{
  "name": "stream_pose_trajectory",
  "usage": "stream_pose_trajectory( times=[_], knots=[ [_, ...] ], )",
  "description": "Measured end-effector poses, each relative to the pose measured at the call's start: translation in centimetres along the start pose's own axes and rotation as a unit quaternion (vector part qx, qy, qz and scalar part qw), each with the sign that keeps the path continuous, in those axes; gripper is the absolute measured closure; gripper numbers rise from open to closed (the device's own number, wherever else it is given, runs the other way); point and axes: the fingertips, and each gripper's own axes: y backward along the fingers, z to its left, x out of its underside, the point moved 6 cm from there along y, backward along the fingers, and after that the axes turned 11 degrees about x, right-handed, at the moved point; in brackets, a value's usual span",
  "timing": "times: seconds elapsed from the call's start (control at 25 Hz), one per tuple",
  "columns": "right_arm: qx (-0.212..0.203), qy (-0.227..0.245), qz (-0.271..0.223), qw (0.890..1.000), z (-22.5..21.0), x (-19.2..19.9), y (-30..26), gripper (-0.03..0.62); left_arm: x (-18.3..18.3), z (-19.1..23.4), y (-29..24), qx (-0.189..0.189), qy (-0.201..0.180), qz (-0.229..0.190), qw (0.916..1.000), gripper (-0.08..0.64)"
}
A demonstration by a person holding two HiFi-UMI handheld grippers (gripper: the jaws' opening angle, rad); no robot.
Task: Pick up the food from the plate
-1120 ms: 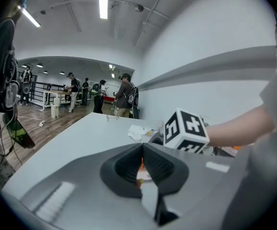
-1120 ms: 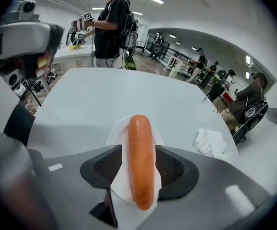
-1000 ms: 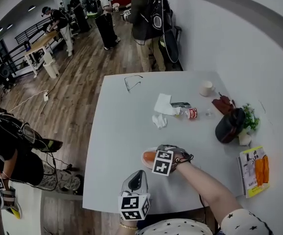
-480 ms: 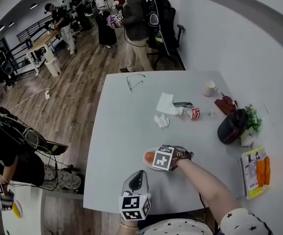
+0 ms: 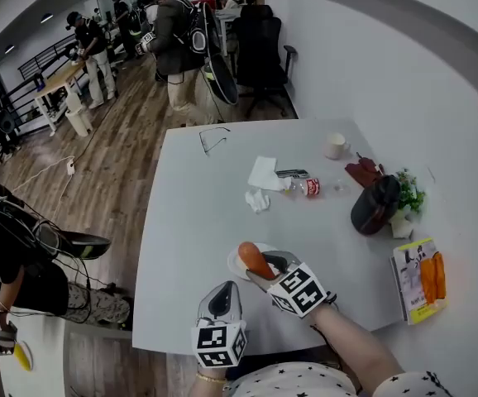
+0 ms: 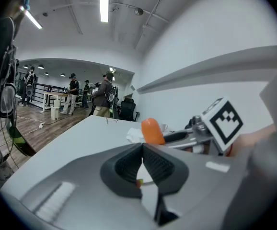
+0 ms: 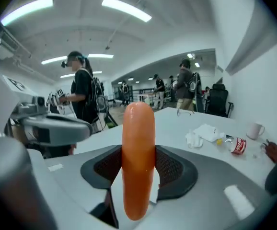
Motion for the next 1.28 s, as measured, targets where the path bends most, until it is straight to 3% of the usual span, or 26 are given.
stream_pose_trajectory(
  times=[0.12,0.32,1.28],
  knots=[
    [0.026,-0.049,-0.052,0.997,1.4,-0.3,3.3,0.380,0.0,-0.7,0.4,0.002,-0.006,-0.003,1.0000,0.552],
    [0.049,-0.109,-0.087,0.989,2.9,0.3,6.6,0.380,-0.2,-1.2,0.8,0.001,-0.012,-0.006,0.9999,0.552],
    [0.082,-0.125,-0.089,0.985,2.9,1.0,7.9,0.379,-0.6,-1.6,1.3,0.008,-0.012,-0.006,0.9999,0.552]
  ],
)
